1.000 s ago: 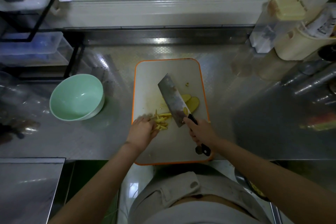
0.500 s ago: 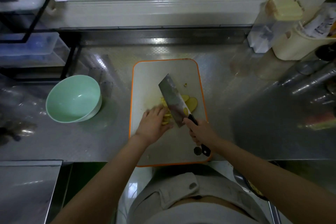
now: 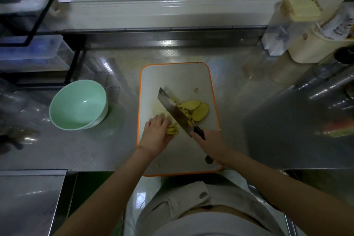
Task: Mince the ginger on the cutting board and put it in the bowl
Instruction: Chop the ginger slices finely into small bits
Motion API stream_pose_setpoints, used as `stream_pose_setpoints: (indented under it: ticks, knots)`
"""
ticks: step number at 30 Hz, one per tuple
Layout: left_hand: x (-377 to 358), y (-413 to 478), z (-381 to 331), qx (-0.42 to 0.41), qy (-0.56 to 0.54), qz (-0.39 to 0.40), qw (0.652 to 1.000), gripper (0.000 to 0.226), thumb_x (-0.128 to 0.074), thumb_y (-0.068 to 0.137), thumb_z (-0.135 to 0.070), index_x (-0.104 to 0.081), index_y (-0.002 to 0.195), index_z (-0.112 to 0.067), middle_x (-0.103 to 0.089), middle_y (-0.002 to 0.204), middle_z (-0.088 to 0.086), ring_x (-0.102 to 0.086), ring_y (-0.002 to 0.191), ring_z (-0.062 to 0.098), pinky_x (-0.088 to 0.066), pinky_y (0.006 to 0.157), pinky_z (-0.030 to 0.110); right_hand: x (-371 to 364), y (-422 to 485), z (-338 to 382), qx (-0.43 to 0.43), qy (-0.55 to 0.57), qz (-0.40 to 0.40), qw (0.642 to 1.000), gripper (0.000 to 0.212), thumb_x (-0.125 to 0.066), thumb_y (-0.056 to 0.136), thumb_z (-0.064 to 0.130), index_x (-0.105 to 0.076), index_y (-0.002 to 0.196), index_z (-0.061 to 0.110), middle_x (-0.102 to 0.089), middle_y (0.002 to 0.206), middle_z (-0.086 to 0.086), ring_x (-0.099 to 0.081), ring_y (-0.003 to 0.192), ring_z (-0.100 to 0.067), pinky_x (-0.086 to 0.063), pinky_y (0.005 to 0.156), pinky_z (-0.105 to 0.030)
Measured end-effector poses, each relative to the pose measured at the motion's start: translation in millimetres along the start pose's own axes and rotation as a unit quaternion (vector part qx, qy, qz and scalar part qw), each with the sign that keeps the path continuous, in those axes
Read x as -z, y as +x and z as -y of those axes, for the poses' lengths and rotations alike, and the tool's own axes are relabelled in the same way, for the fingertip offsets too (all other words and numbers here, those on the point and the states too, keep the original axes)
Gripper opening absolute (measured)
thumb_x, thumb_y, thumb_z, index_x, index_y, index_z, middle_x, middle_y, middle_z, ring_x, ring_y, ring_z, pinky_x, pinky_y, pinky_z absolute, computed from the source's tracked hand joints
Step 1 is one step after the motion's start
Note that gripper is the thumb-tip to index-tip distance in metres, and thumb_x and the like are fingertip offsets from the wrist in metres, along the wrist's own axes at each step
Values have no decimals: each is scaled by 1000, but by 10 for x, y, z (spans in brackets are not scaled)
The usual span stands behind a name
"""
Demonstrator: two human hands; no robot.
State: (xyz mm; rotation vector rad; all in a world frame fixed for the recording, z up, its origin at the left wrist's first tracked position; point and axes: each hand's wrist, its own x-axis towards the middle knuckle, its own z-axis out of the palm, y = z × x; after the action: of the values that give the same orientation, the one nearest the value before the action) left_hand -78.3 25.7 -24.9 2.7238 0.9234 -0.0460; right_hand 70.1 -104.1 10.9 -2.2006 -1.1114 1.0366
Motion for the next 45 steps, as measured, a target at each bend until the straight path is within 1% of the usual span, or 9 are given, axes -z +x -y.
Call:
stream_pose_setpoints:
  ticks: [9,14,19,24,29,32,35,41,45]
  knots:
    - [-63,-99,46,101,-161,-17,982,59,-53,91,-33,-33,141,-9,-39,141,11,-32,131,24,-24,109,30,-172,-74,74,15,-38,-22,999,40,-45,98,32,-58,87,-4,-61,79,-18,-52,65,-23,-32,55,-31]
    - [-19,-109,-61,33,-236,-1,971,57,-62,86,-19,-39,138,-12,-44,137,7,-41,127,20,-26,105,19,-196,-15,53,4,-41,-16,999,32,-42,98,32,-49,78,9,-53,68,-8,-49,61,-18,-32,54,-29]
    - [-20,-110,33,47,-175,-103,978,46,-65,83,-21,-52,126,-12,-52,124,7,-48,117,25,-36,100,36,-167,-39,55,-4,-14,-9,1000,31,-45,98,31,-46,72,14,-43,60,7,-46,57,-14,-27,48,-24]
    - [55,48,23,208,-335,-170,903,26,-56,91,-14,-57,114,-4,-58,106,14,-54,99,28,-43,91,40,-151,-110,129,14,54,27,998,37,-46,97,33,-39,65,15,-38,54,2,-38,39,-4,-27,42,-17]
    - [172,188,36,278,-461,-212,815,5,-52,92,-6,-54,96,-3,-55,84,12,-50,80,20,-34,63,21,-87,-128,159,-12,121,55,991,38,-47,96,37,-40,65,15,-41,54,-1,-35,34,-2,-30,40,-20]
    - [170,227,72,254,-442,-202,836,10,-53,86,5,-56,81,-3,-56,79,15,-50,76,20,-35,56,9,-58,-123,139,-24,134,52,989,42,-46,96,39,-41,62,15,-42,50,1,-37,34,-5,-32,39,-19]
    - [138,182,63,186,-377,-155,894,26,-52,76,16,-69,89,2,-66,96,18,-57,87,21,-40,72,10,-54,-103,116,-23,112,13,993,44,-46,96,39,-42,61,13,-42,50,-2,-39,39,-11,-31,43,-23]
    - [82,5,19,45,-88,58,993,54,-61,84,-39,-45,135,-29,-39,141,-5,-30,132,18,-20,104,30,-42,-44,63,-29,79,-29,996,44,-46,97,34,-39,57,17,-41,53,1,-40,46,-11,-31,48,-24]
    - [85,-68,21,24,-11,51,998,53,-58,86,-32,-39,136,-27,-37,137,2,-32,128,22,-24,97,32,-89,-34,31,-18,6,-32,999,41,-47,97,33,-36,59,23,-37,54,7,-36,47,-3,-34,43,-15]
